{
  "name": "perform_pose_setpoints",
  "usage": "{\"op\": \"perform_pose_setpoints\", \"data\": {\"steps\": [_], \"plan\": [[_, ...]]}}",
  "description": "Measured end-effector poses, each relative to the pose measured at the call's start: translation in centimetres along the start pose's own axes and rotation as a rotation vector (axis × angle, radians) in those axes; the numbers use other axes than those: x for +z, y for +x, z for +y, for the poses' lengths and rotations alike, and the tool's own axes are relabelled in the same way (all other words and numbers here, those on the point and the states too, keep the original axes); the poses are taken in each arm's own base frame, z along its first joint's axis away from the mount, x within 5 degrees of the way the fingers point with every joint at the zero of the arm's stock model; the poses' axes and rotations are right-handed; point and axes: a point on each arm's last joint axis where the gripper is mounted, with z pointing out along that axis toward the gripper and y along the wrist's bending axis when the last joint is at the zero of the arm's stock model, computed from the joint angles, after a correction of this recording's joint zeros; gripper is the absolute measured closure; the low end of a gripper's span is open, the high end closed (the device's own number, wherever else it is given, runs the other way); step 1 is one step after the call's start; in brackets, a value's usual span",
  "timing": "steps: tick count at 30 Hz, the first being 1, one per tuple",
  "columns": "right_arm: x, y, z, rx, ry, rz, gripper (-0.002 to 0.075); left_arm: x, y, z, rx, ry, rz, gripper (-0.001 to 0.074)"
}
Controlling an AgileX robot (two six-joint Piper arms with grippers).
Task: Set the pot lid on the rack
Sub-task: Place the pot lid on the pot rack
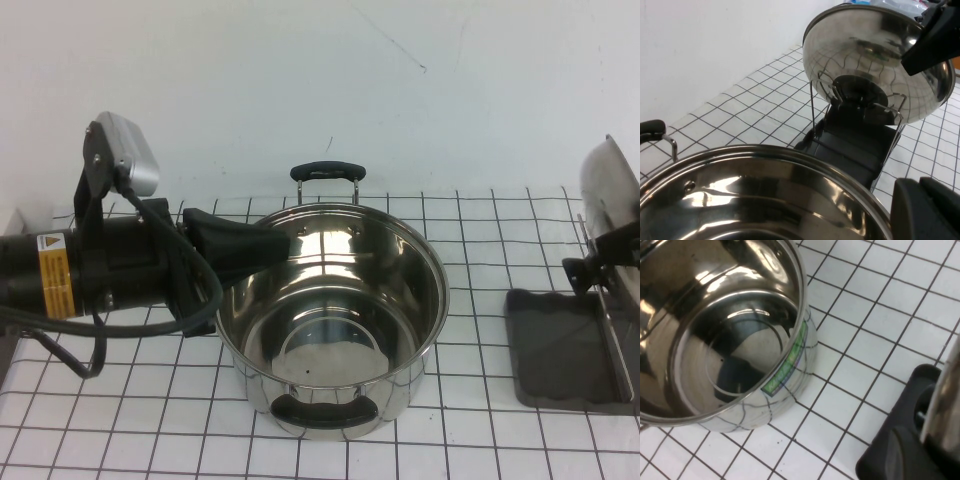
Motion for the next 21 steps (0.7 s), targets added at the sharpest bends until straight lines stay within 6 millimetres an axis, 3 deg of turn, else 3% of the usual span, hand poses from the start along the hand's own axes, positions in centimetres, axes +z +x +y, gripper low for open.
{"op": "perform_pose_setpoints", "data": {"steps": [3, 10, 15, 21], "plan": [[0.0, 0.0, 0.0, 0.010, 0.000, 0.000, 0.0588, 0.0, 0.1, 0.0, 0.004, 0.002, 0.007, 0.0736], [0.0, 0.3, 0.0, -0.009, -0.001, 0.036, 0.0372, 0.0, 0.4, -0.1, -0.004, 0.011, 0.040, 0.0736], [-0.7, 0.8, -0.2, 0.008, -0.005, 0.068, 0.0333, 0.0, 0.5, -0.1, 0.001, 0.016, 0.052, 0.0736], [-3.8, 1.1, -0.1, 0.030, 0.033, 0.028, 0.0328, 0.0, 0.6, 0.1, -0.013, -0.009, 0.064, 0.0736]]}}
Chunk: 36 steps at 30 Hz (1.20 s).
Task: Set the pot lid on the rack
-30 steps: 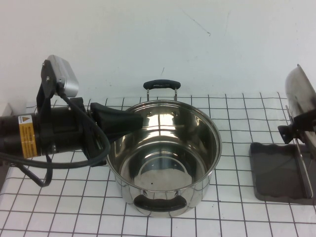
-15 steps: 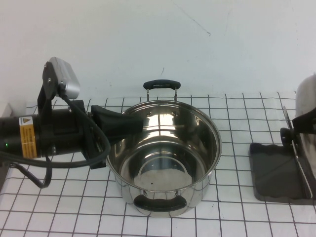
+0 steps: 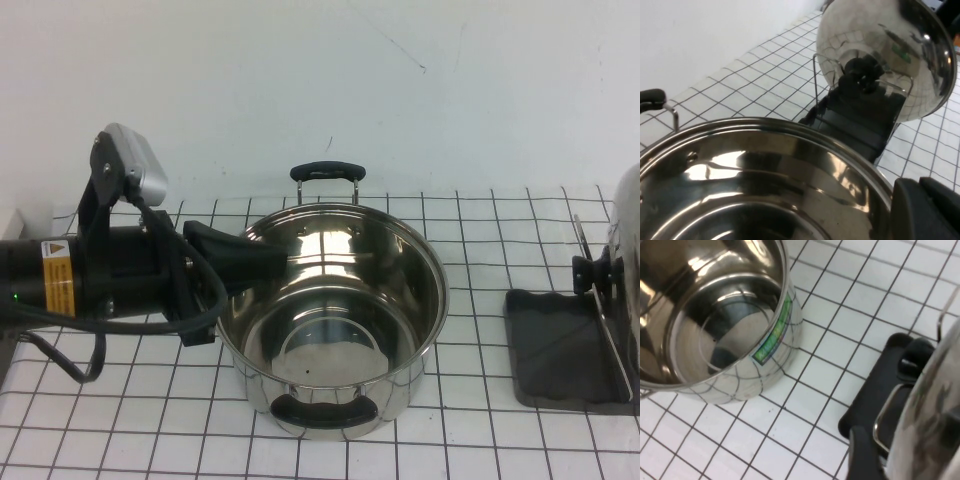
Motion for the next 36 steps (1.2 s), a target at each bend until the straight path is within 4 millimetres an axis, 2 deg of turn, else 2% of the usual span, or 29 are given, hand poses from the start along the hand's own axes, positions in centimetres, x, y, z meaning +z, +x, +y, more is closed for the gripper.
{"op": "perform_pose_setpoints", "data": {"steps": [6, 10, 14, 18, 21, 25, 27, 29, 32, 36], "plan": [[-3.0, 0.6, 1.4, -0.043, 0.030, -0.040, 0.0329, -0.1, 0.0, 0.3, -0.025, -0.048, 0.011, 0.0736], [-4.9, 1.3, 2.6, -0.076, 0.055, -0.054, 0.0337, -0.8, -0.5, 0.1, 0.020, -0.139, 0.034, 0.0736], [-7.5, 2.1, 4.1, -0.124, 0.099, -0.110, 0.0344, -2.5, -1.9, -1.0, 0.112, -0.269, 0.062, 0.0736], [-10.6, 3.3, 6.3, -0.185, 0.148, -0.218, 0.0380, -4.9, -2.3, -3.4, 0.163, -0.412, 0.044, 0.0736], [-13.3, 4.7, 8.1, -0.247, 0.209, -0.329, 0.0433, -6.9, -1.1, -5.6, 0.172, -0.542, 0.006, 0.0736], [-17.3, 7.8, 11.1, -0.341, 0.309, -0.534, 0.0531, -9.8, 2.0, -8.6, 0.157, -0.719, -0.074, 0.0736], [-18.3, 9.5, 12.1, -0.366, 0.344, -0.622, 0.0572, -10.9, 3.2, -9.8, 0.164, -0.788, -0.121, 0.0736], [-18.6, 11.2, 12.8, -0.379, 0.362, -0.697, 0.0605, -11.9, 4.5, -10.8, 0.148, -0.846, -0.180, 0.0736], [-17.9, 13.3, 13.0, -0.375, 0.374, -0.776, 0.0636, -12.8, 6.1, -11.8, 0.131, -0.899, -0.251, 0.0736], [-15.5, 15.2, 12.2, -0.343, 0.362, -0.785, 0.0648, -13.2, 7.6, -12.7, 0.123, -0.899, -0.300, 0.0736]]}}
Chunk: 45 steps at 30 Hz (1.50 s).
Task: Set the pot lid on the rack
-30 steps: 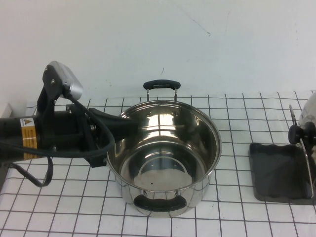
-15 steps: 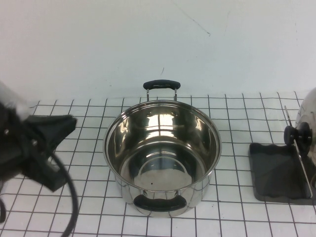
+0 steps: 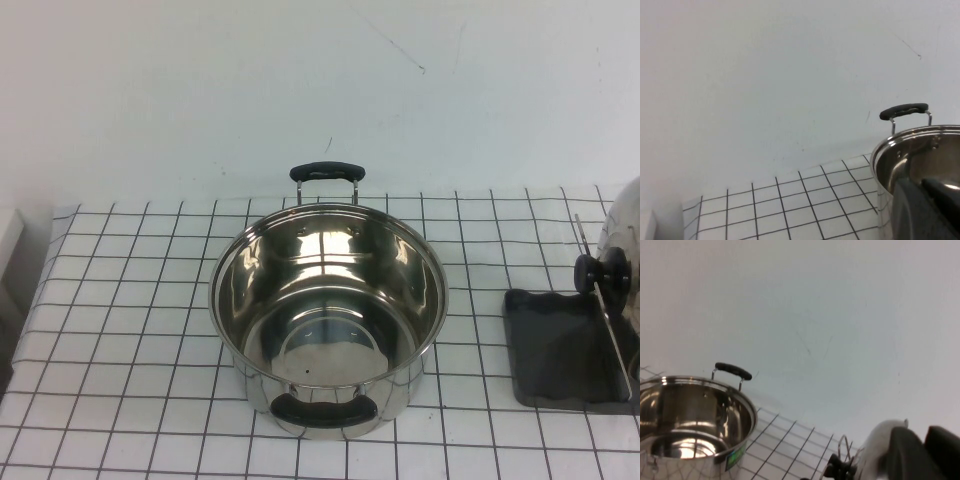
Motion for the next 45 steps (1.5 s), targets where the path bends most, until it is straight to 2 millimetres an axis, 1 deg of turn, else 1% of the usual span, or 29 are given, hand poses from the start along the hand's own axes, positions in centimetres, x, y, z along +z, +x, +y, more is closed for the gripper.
{"op": "perform_pose_setpoints", "data": {"steps": [4, 11, 22, 25, 29, 32, 33, 38, 40, 45], "plan": [[1.1, 2.3, 0.2, 0.039, -0.018, 0.049, 0.0651, -0.3, 1.1, -0.4, -0.021, 0.036, 0.016, 0.0736], [2.6, 5.4, 0.4, 0.085, -0.044, 0.141, 0.0652, -0.3, 2.9, -1.3, -0.038, 0.134, 0.080, 0.0736], [4.2, 10.4, 1.2, 0.154, -0.094, 0.298, 0.0652, -0.4, 3.4, -1.9, -0.039, 0.199, 0.103, 0.0737], [4.8, 11.5, 0.7, 0.143, -0.038, 0.290, 0.0653, -0.4, 3.4, -2.0, -0.039, 0.208, 0.105, 0.0737], [5.4, 12.2, -1.2, -0.030, 0.170, 0.183, 0.0653, -0.4, 3.4, -2.0, -0.040, 0.212, 0.105, 0.0737], [5.6, 13.3, -1.8, -0.105, 0.272, 0.146, 0.0653, -0.5, 3.4, -2.1, -0.038, 0.218, 0.107, 0.0737], [5.6, 13.8, -1.9, -0.103, 0.289, 0.147, 0.0653, -0.5, 3.5, -2.1, -0.038, 0.219, 0.107, 0.0737], [5.4, 17.8, -1.4, -0.011, 0.337, 0.192, 0.0653, -0.5, 3.5, -2.2, -0.037, 0.227, 0.109, 0.0737], [5.4, 18.5, -1.2, 0.028, 0.333, 0.219, 0.0653, -0.5, 3.5, -2.2, -0.034, 0.228, 0.109, 0.0737], [5.3, 19.3, -0.7, 0.073, 0.269, 0.295, 0.0654, -0.5, 3.5, -2.3, -0.034, 0.243, 0.111, 0.0737]]}}
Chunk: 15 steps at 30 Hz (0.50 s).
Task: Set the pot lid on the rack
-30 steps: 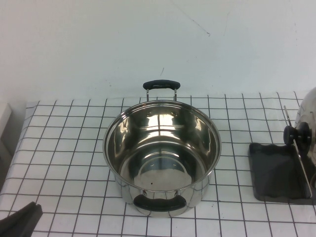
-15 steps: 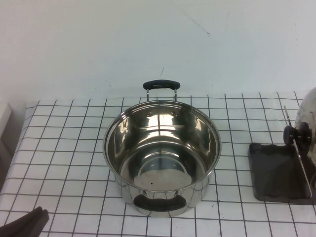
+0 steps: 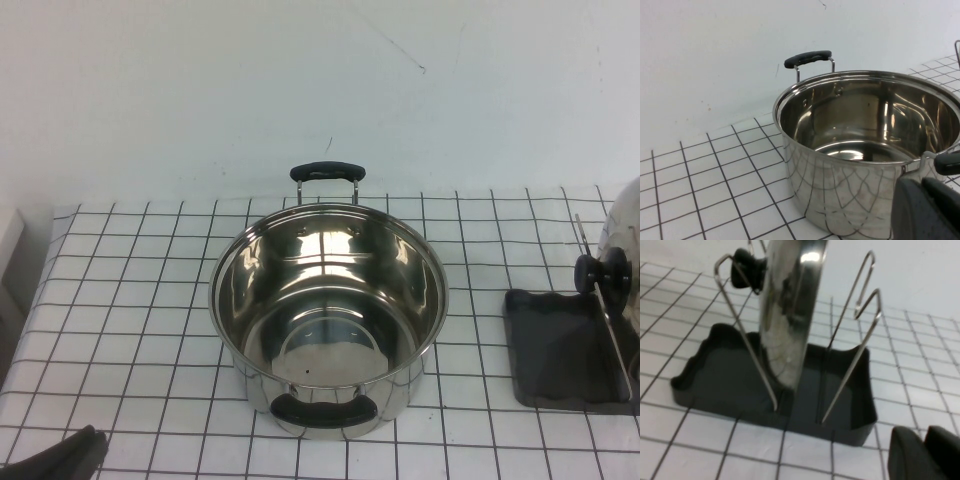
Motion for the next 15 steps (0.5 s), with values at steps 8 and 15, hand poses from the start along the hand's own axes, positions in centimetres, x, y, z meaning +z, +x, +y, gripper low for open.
{"op": "perform_pose_setpoints", "data": {"steps": [8, 15], "plan": [[-0.03, 0.61, 0.45, 0.042, -0.078, 0.063, 0.0655, 0.00, 0.03, -0.17, 0.000, 0.019, 0.004, 0.0737], [-0.04, 0.63, 0.26, 0.103, -0.055, 0.071, 0.0655, 0.00, 0.04, -0.19, -0.002, 0.021, 0.004, 0.0737]]}}
